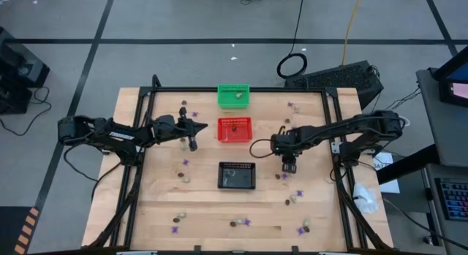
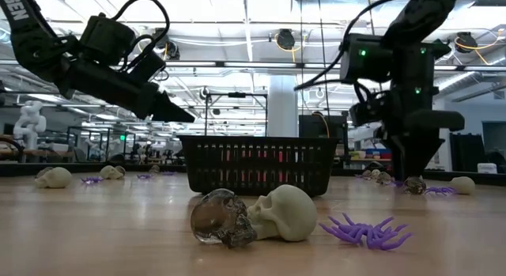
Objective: Sort Halloween decoration
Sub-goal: Put the violet spider toy into the black basket
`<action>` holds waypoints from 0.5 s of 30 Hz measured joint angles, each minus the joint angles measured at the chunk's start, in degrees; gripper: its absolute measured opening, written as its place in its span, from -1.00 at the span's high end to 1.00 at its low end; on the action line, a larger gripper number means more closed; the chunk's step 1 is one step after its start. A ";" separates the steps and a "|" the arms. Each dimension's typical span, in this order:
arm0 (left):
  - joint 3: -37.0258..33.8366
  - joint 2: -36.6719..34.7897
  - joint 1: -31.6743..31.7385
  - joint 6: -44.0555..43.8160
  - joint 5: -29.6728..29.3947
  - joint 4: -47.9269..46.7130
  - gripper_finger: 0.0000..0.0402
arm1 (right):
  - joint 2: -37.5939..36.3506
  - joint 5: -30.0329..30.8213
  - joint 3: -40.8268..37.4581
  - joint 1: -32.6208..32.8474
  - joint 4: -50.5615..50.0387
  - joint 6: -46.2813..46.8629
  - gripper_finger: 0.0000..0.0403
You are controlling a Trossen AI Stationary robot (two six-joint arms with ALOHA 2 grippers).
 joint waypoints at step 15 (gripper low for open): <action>0.00 0.00 0.00 -0.01 0.00 0.13 0.98 | 2.14 3.05 0.03 -0.09 1.86 0.33 0.63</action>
